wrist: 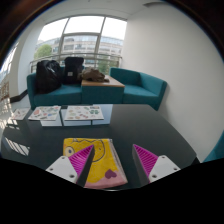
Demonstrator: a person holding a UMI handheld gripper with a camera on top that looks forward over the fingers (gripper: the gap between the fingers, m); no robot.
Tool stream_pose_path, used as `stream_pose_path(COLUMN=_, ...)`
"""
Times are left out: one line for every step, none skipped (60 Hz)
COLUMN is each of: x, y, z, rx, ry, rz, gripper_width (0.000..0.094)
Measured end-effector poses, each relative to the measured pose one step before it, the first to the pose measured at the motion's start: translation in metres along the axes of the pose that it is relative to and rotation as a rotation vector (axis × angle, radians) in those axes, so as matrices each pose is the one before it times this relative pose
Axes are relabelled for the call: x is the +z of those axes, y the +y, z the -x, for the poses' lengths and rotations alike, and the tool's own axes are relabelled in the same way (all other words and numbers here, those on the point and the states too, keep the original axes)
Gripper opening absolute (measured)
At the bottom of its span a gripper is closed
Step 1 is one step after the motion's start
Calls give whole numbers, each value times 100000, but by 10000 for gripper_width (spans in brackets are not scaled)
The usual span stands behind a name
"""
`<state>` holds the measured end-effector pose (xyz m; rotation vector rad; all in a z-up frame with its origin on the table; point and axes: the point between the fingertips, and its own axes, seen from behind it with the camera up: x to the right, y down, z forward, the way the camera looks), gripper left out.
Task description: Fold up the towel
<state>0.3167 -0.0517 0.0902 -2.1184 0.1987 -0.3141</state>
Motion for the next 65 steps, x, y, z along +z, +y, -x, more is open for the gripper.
stream_pose_path(x=-731, y=-315, z=613, rx=191, ry=-1325, rz=-891, gripper_width=788)
stream_pose_path(x=-731, y=-274, z=627, rx=118, ry=-1334, rz=-871, gripper_width=810)
stream_pose_path(x=-771, y=-253, z=643, rx=123, ry=-1234, rz=-927, gripper_width=826)
stream_pose_path(x=-744, y=-204, z=670, rx=159, ry=-1216, rz=-870, gripper_width=835)
stream_pose_path(x=-734, y=-170, z=756, rx=176, ry=-1309, rz=-775, gripper_width=837)
stream_pose_path(x=-710, y=-110, z=772, rx=174, ry=-1277, rz=-605, gripper_width=839)
stream_pose_path(x=-822, y=-262, z=879, rx=172, ry=-1196, rz=-328, gripper_width=838)
stream_pose_path(x=-681, y=-40, z=765, rx=128, ry=-1208, rz=-362, gripper_width=836)
stream_pose_path(x=-674, y=24, z=793, rx=190, ry=-1175, rz=-330, gripper_width=838)
stream_pose_path(x=-698, y=79, z=815, rx=277, ry=-1136, rz=-199, gripper_width=839)
stream_pose_path(x=-664, y=180, z=858, rx=330, ry=-1116, rz=-28, gripper_width=840)
stream_pose_path(x=-630, y=234, z=926, rx=323, ry=-1152, rz=54, gripper_width=840)
stream_pose_path(x=-793, y=237, z=1184, rx=218, ry=-1073, rz=-22, gripper_width=841)
stream_pose_path(x=-565, y=242, z=969, rx=7, ry=-1368, rz=87, gripper_width=840)
stream_pose_path(x=-529, y=312, z=951, rx=-35, ry=-1390, rz=192, gripper_width=842)
stream_pose_path(x=-555, y=402, z=932, rx=-12, ry=-1220, rz=420, gripper_width=843)
stream_pose_path(x=-585, y=496, z=863, rx=128, ry=-848, rz=587, gripper_width=845)
stream_pose_path(x=-561, y=479, z=829, rx=253, ry=-645, rz=569, gripper_width=845)
stream_pose_path(x=-598, y=473, z=887, rx=310, ry=-685, rz=315, gripper_width=843)
stream_pose_path(x=-392, y=502, z=1051, rx=250, ry=-762, rz=-206, gripper_width=845)
stream_pose_path(x=-808, y=181, z=748, rx=147, ry=-913, rz=-27, gripper_width=844)
stream_pose_path(x=-598, y=296, z=883, rx=190, ry=-1081, rz=-158, gripper_width=843)
stream_pose_path(x=-591, y=309, z=868, rx=163, ry=-1145, rz=-163, gripper_width=844)
stream_pose_path(x=-548, y=306, z=847, rx=134, ry=-1089, rz=-96, gripper_width=844)
stream_pose_path(x=-487, y=328, z=820, rx=103, ry=-1048, rz=-21, gripper_width=844)
stream_pose_path(x=-453, y=299, z=759, rx=139, ry=-963, rz=-26, gripper_width=845)
stream_pose_path(x=-168, y=400, z=848, rx=123, ry=-960, rz=-92, gripper_width=844)
stream_pose_path(x=-647, y=110, z=672, rx=-287, ry=-992, rz=218, gripper_width=844)
stream_pose_path(x=-383, y=288, z=744, rx=-488, ry=-994, rz=258, gripper_width=842)
stream_pose_path(x=7, y=462, z=878, rx=-603, ry=-897, rz=-50, gripper_width=842)
stream_pose_path(x=-443, y=50, z=679, rx=-717, ry=-908, rz=254, gripper_width=845)
stream_pose_path(x=-301, y=97, z=602, rx=-618, ry=-856, rz=-33, gripper_width=844)
stream_pose_path(x=-338, y=34, z=544, rx=-647, ry=-728, rz=-196, gripper_width=844)
stream_pose_path(x=-332, y=-29, z=484, rx=-643, ry=-631, rz=-330, gripper_width=846)
stream_pose_path(x=-304, y=-74, z=421, rx=-567, ry=-528, rz=-387, gripper_width=845)
stream_pose_path(x=-327, y=-105, z=399, rx=-433, ry=-446, rz=-409, gripper_width=845)
stream_pose_path(x=-99, y=-45, z=376, rx=-377, ry=-384, rz=-342, gripper_width=844)
stream_pose_path(x=-329, y=-118, z=329, rx=-369, ry=-320, rz=-182, gripper_width=845)
stream_pose_path(x=-400, y=-110, z=422, rx=-368, ry=-222, rz=-277, gripper_width=842)
stream_pose_path(x=-297, y=-200, z=247, rx=-308, ry=-219, rz=-401, gripper_width=842)
stream_pose_path(x=-268, y=-171, z=198, rx=-266, ry=-204, rz=-489, gripper_width=843)
stream_pose_path(x=-268, y=-166, z=181, rx=-260, ry=-147, rz=-523, gripper_width=842)
stream_pose_path(x=-256, y=-177, z=194, rx=-330, ry=-145, rz=-573, gripper_width=845)
stream_pose_path(x=-253, y=-243, z=174, rx=-382, ry=-140, rz=-614, gripper_width=844)
stream_pose_path(x=-223, y=-264, z=141, rx=-367, ry=-216, rz=-588, gripper_width=842)
stream_pose_path(x=-204, y=-267, z=181, rx=-229, ry=-200, rz=-564, gripper_width=843)
stream_pose_path(x=-197, y=-243, z=143, rx=-110, ry=-185, rz=-487, gripper_width=843)
stream_pose_path(x=-173, y=-273, z=132, rx=-98, ry=-128, rz=-443, gripper_width=841)
stream_pose_path(x=-168, y=-290, z=146, rx=-94, ry=-107, rz=-528, gripper_width=843)
stream_pose_path(x=-286, y=-138, z=66, rx=111, ry=-57, rz=-662, gripper_width=842)
stream_pose_path(x=-212, y=-362, z=154, rx=-19, ry=-24, rz=-475, gripper_width=844)
stream_pose_path(x=-109, y=-229, z=59, rx=-151, ry=55, rz=-457, gripper_width=844)
stream_pose_path(x=-110, y=-137, z=52, rx=-273, ry=33, rz=-365, gripper_width=844)
stream_pose_path(x=-72, y=-98, z=65, rx=-222, ry=-81, rz=-222, gripper_width=842)
stream_pose_path(x=-83, y=-95, z=79, rx=-63, ry=-129, rz=-163, gripper_width=844)
stream_pose_path(x=-107, y=-112, z=112, rx=-2, ry=-73, rz=-217, gripper_width=844)
stream_pose_path(x=-80, y=-151, z=71, rx=32, ry=-54, rz=-256, gripper_width=846)
stream_pose_path(x=-77, y=-170, z=63, rx=49, ry=-50, rz=-373, gripper_width=845)
stream_pose_path(x=-37, y=-114, z=-37, rx=-85, ry=-47, rz=-513, gripper_width=848)
stream_pose_path(x=22, y=-10, z=21, rx=55, ry=16, rz=-369, gripper_width=846)
stream_pose_path(x=-15, y=-127, z=-5, rx=-136, ry=115, rz=-205, gripper_width=846)
stream_pose_path(x=-8, y=-57, z=-12, rx=-106, ry=132, rz=-64, gripper_width=847)
stream_pose_path(x=28, y=-6, z=-4, rx=-9, ry=9, rz=27, gripper_width=843)
stream_pose_path(x=-13, y=11, z=39, rx=77, ry=-121, rz=73, gripper_width=845)
stream_pose_path(x=-32, y=-22, z=33, rx=136, ry=-163, rz=56, gripper_width=844)
